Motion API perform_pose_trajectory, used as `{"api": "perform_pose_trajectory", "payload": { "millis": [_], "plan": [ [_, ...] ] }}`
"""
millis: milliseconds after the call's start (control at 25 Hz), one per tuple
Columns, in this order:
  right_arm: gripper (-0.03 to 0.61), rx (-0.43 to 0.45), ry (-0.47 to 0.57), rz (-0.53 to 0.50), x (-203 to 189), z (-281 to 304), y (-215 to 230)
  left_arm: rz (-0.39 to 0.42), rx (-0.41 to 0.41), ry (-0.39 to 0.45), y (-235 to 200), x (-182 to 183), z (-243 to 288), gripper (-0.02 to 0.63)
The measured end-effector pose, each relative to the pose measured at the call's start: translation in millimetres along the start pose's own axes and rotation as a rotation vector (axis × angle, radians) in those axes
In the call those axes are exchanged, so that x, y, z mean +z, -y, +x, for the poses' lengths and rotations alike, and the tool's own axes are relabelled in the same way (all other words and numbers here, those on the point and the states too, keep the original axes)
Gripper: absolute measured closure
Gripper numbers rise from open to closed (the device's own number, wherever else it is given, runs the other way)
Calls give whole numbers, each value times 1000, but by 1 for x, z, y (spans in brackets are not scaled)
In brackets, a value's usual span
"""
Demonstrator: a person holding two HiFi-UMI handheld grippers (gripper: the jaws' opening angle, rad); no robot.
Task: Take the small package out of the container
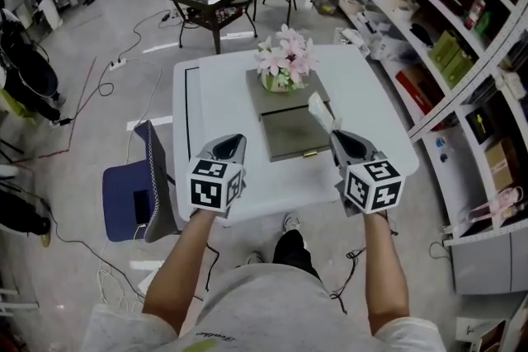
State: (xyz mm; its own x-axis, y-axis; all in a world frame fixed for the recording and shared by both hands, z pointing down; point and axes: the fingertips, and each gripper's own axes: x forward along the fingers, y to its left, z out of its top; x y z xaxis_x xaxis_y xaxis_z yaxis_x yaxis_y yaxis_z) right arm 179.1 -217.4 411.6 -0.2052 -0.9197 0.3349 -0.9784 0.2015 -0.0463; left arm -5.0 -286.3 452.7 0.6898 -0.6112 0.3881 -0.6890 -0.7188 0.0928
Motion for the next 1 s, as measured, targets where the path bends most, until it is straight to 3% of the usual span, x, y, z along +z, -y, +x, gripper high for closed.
{"api": "perform_pose_trajectory", "payload": {
  "millis": [560, 1000],
  "plan": [
    [572, -64, 62, 59, 0, -22, -3, 64, -6, -10, 8, -5, -5, 607],
    [572, -69, 62, 62, -5, -27, 4, 56, -8, -13, 11, -6, 1, 607]
  ]
}}
